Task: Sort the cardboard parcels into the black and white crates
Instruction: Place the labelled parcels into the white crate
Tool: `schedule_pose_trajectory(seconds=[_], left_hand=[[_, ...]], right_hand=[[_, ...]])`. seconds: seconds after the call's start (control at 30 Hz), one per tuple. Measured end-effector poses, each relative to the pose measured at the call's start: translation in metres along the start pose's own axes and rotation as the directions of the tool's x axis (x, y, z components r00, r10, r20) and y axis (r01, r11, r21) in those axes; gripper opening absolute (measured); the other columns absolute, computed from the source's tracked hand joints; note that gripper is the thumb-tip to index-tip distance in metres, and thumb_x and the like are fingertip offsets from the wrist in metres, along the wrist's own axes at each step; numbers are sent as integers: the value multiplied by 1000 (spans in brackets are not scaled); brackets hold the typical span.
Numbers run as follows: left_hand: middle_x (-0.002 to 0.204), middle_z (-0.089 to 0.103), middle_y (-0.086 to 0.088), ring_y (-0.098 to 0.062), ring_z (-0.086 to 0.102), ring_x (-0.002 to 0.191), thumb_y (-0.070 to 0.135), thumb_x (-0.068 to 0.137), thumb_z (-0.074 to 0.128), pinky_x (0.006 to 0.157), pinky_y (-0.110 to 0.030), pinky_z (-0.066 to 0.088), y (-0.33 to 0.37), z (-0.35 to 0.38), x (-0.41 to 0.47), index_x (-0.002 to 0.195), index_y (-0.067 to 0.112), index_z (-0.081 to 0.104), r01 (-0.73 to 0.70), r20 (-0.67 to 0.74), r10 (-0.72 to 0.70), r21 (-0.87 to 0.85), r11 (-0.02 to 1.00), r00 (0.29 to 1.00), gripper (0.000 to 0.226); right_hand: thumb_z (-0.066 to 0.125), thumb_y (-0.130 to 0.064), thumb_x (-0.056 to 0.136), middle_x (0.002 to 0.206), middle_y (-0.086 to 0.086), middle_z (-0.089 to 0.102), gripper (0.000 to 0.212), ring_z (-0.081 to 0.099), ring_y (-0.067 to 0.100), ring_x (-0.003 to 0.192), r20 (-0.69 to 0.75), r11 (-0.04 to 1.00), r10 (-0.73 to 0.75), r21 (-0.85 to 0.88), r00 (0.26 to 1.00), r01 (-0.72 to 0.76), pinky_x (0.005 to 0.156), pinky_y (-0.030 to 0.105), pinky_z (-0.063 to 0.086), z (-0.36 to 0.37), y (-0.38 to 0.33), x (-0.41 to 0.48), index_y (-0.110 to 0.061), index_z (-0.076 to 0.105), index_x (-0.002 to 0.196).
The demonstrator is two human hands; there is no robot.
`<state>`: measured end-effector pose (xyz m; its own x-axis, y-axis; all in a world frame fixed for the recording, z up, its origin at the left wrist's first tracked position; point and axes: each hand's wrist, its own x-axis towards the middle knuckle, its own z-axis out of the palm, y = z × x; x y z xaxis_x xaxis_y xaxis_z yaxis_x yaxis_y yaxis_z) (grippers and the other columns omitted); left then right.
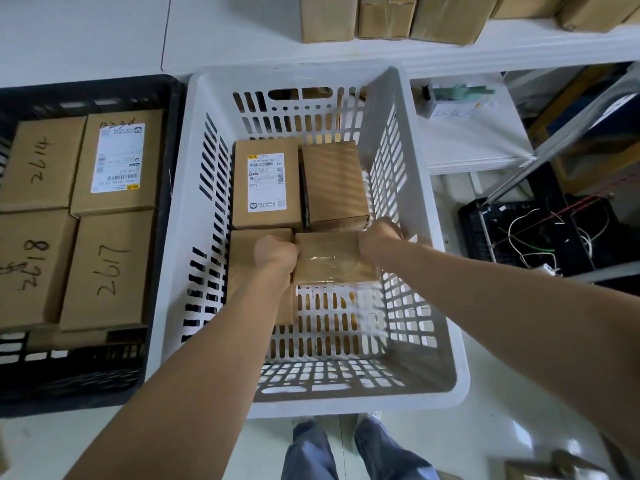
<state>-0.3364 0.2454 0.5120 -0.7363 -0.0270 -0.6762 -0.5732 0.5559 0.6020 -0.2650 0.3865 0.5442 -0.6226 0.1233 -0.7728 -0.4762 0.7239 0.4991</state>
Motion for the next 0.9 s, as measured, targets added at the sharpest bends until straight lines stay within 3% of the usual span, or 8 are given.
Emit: schedule_pose_trajectory(seconds=[0.13,0.2,0.37,0.47,0.53,0.6,0.8,0.9], left_hand=[[78,56,-3,-16,54,66,8,88,62,66,-27,49,4,5,10,66,14,54,9,-36,-7,63,998,999,24],[82,57,-6,-22,56,79,8,89,60,82,-33,52,4,6,12,75,7,59,22,-39,-19,93,995,999,14],[81,62,-5,-19,59,73,9,87,61,68,-30,54,1,8,9,87,8,62,84,-21,-87,-124,989,996,1],[93,63,-2,-20,59,84,29,85,67,77,-32,53,0,6,8,98,12,61,97,-21,-106,-252,963,994,22],[95,64,-3,-22,60,88,32,84,69,85,-36,52,0,4,8,99,11,61,113,-20,-122,-239,964,992,27],[96,67,-8,-23,63,89,19,84,68,87,-38,54,-1,3,7,87,9,61,139,7,-140,-203,969,990,12],[98,67,-13,-21,64,82,0,86,62,80,-34,58,-7,6,8,86,4,61,158,38,-156,-74,985,987,4],[103,67,-14,-24,65,93,-4,87,60,79,-32,58,-8,4,13,94,1,63,141,70,-144,52,989,987,10]], right_hand=[[54,2,87,94,6,65,25,62,23,77,-13,998,39,50,999,-38,60,33,45,-4,0,4,-6,64,107],[53,2,87,105,4,65,27,64,21,87,-25,992,47,118,999,-44,60,30,46,-6,1,5,-6,63,111],[51,4,88,121,7,60,32,63,22,103,-45,976,71,208,996,-60,66,27,47,-3,4,7,-2,60,119],[53,7,85,126,13,52,37,63,24,102,-38,965,126,238,991,-114,60,27,48,-3,5,7,2,56,122],[54,7,85,122,13,57,33,64,23,100,-29,968,121,227,992,-111,62,27,49,-4,5,9,1,58,118],[55,3,86,116,7,64,30,65,20,99,8,982,83,171,997,-83,59,26,48,-4,3,9,-3,62,114],[58,0,84,113,2,64,36,66,18,96,70,997,48,62,996,-53,38,27,38,2,-2,2,-10,60,118],[59,-2,84,114,3,63,37,66,18,96,89,994,19,104,996,-28,48,25,46,-1,-8,-3,-9,59,120]])
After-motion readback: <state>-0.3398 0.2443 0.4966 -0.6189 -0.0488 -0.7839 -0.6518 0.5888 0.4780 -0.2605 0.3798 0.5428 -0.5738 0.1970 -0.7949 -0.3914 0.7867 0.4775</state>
